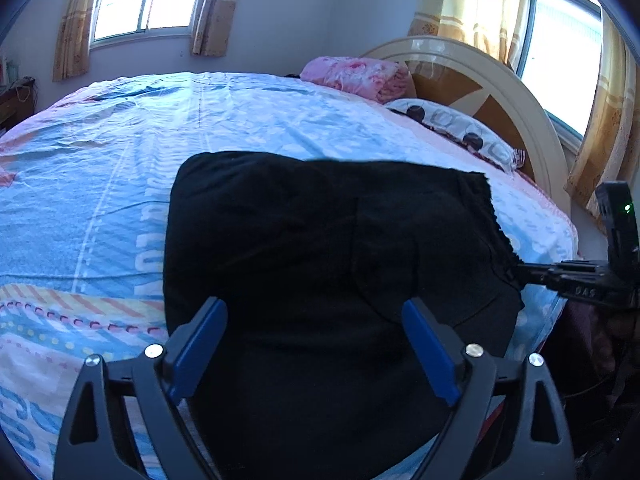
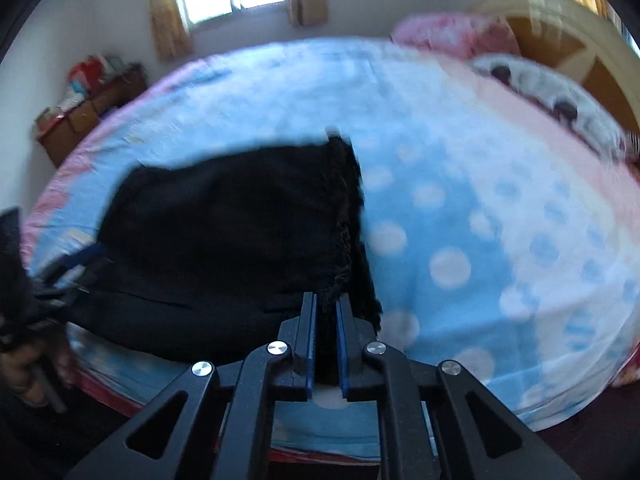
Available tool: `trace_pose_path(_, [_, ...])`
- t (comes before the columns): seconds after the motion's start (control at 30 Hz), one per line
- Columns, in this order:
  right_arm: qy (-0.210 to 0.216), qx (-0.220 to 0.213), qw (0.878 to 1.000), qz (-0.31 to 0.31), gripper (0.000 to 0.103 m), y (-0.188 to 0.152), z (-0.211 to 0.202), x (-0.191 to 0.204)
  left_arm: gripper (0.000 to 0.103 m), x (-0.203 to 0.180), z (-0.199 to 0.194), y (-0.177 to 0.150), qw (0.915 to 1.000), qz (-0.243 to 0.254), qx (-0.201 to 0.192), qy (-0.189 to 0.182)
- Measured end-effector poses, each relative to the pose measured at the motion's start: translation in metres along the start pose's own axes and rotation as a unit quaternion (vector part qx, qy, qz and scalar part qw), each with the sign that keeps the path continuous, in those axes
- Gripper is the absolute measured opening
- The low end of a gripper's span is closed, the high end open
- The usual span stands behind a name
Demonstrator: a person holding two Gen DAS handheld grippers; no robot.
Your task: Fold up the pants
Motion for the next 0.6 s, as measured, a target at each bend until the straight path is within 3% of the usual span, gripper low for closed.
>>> trace_pose_path(0.2, [-0.010, 0.022, 1.000, -0.020, 0.013, 0.000, -0.009, 0.000, 0.092, 0.007, -0.005, 0.004, 0.9999, -0.014, -0.001, 0.003])
trace_pose_path(0.27, [-0.028, 0.017, 0.999, -0.017, 0.042, 0.008, -0.018, -0.003, 0.092, 0.011, -0.007, 0.006, 0.9999, -0.015, -0.001, 0.007])
trace_pose_path(0.3, [-0.041, 0.011, 0.999, -0.017, 0.049, 0.013, -0.024, -0.007, 0.092, 0.014, -0.010, 0.009, 0.9998, -0.017, -0.006, 0.007])
trace_pose_path(0.4, [-0.064, -0.042, 0.997, -0.007, 0.052, 0.040, -0.049, -0.008, 0.092, 0.023, -0.013, 0.013, 0.9995, -0.025, -0.011, 0.018])
trace_pose_path(0.5, [0.029, -0.060, 0.998, -0.020, 0.052, 0.071, -0.050, 0.038, 0.092, 0.037, -0.011, 0.012, 0.9984, -0.044, -0.005, 0.034])
trace_pose_path(0.57, [0.144, -0.048, 0.987, -0.046, 0.052, 0.086, -0.039, 0.095, 0.092, 0.043, -0.011, 0.011, 0.9978, -0.052, -0.003, 0.041])
trace_pose_path(0.6, [0.176, -0.040, 0.982, -0.057, 0.052, 0.090, -0.033, 0.113, 0.092, 0.047, -0.010, 0.010, 0.9974, -0.053, -0.002, 0.048])
Point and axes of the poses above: each gripper's, at about its wrist camera, not at the fingertips, and z roughly the way its jaws point, x to its left, y to its top, the point moved 9 cm from there along z, roughly the way its jaws point, and after that the axes turned 2 degrees about -z, right-handed, at the moved point
